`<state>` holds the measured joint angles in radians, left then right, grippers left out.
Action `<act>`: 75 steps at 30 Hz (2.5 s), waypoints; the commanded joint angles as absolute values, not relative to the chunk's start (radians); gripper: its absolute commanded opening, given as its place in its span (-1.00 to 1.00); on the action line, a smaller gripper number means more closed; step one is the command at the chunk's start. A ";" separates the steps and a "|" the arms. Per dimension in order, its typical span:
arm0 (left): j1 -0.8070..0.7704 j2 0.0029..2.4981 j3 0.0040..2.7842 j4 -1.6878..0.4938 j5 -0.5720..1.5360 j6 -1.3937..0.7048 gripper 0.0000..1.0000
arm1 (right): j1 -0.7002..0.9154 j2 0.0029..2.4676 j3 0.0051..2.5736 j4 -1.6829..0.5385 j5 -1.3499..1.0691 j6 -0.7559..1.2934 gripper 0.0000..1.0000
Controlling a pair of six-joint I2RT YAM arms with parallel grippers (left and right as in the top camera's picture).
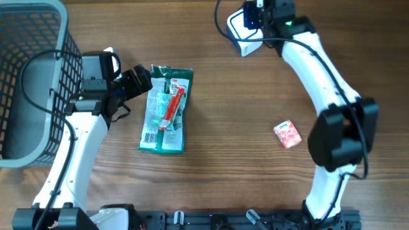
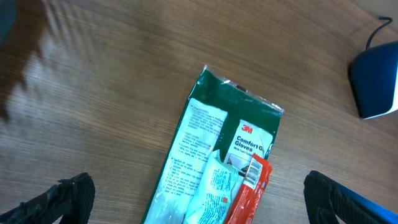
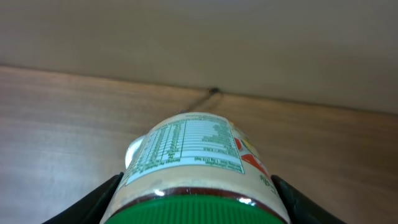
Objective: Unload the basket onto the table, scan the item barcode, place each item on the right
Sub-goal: 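Lift the jar, tilt it, and raise it up to the scanner, then carry the jar right and set it down beside the Vim bottle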
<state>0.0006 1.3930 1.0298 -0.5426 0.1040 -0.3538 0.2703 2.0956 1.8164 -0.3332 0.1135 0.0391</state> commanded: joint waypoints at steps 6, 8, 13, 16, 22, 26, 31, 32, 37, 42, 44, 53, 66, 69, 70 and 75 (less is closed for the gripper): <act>0.005 1.380 1.046 -0.540 0.115 -0.348 1.00 | 0.265 2.239 1.822 -0.010 0.043 0.029 -0.91; 0.005 1.380 1.046 -0.540 0.115 -0.348 1.00 | 0.261 2.268 1.822 0.035 0.035 0.028 -0.91; 0.005 1.380 1.046 -0.540 0.115 -0.348 1.00 | 0.241 2.300 1.822 0.112 -0.073 0.027 -0.91; 0.005 1.380 1.046 -0.540 0.115 -0.348 1.00 | 0.220 2.300 1.821 0.138 -0.072 0.027 -0.91; 0.005 1.380 1.046 -0.540 0.115 -0.348 1.00 | 0.151 2.156 1.821 0.024 -0.073 0.027 -0.91; 0.005 1.380 1.046 -0.540 0.115 -0.348 1.00 | 0.105 1.945 1.821 -0.258 -0.073 0.027 -0.91; 0.005 1.380 1.046 -0.540 0.115 -0.348 1.00 | 0.072 1.794 1.821 -0.729 -0.073 0.030 -0.91; 0.005 1.380 1.046 -0.540 0.115 -0.348 1.00 | 0.072 1.791 1.821 -0.818 -0.077 0.031 -0.92; 0.005 1.380 1.046 -0.540 0.115 -0.348 1.00 | 0.072 1.811 1.734 -1.127 -0.095 0.057 -0.87; 0.005 1.380 1.046 -0.540 0.115 -0.348 1.00 | 0.072 1.812 1.532 -1.087 -0.045 0.129 -0.85; 0.005 1.380 1.046 -0.540 0.115 -0.348 1.00 | 0.072 1.812 1.454 -1.035 -0.046 0.135 -0.84; 0.005 1.380 1.046 -0.540 0.115 -0.348 1.00 | 0.072 1.812 1.325 -0.950 0.019 0.134 -0.73; 0.005 1.380 1.046 -0.540 0.115 -0.348 1.00 | 0.072 1.812 1.302 -0.881 0.092 0.131 0.39; 0.005 1.380 1.046 -0.540 0.115 -0.348 1.00 | 0.072 1.812 1.302 -0.890 0.092 0.131 0.40; 0.005 1.380 1.046 -0.539 0.115 -0.348 1.00 | 0.072 1.812 1.302 -0.900 0.092 0.131 0.41; 0.005 1.380 1.046 -0.542 0.115 -0.348 1.00 | 0.072 1.812 1.301 -0.949 0.065 0.133 0.51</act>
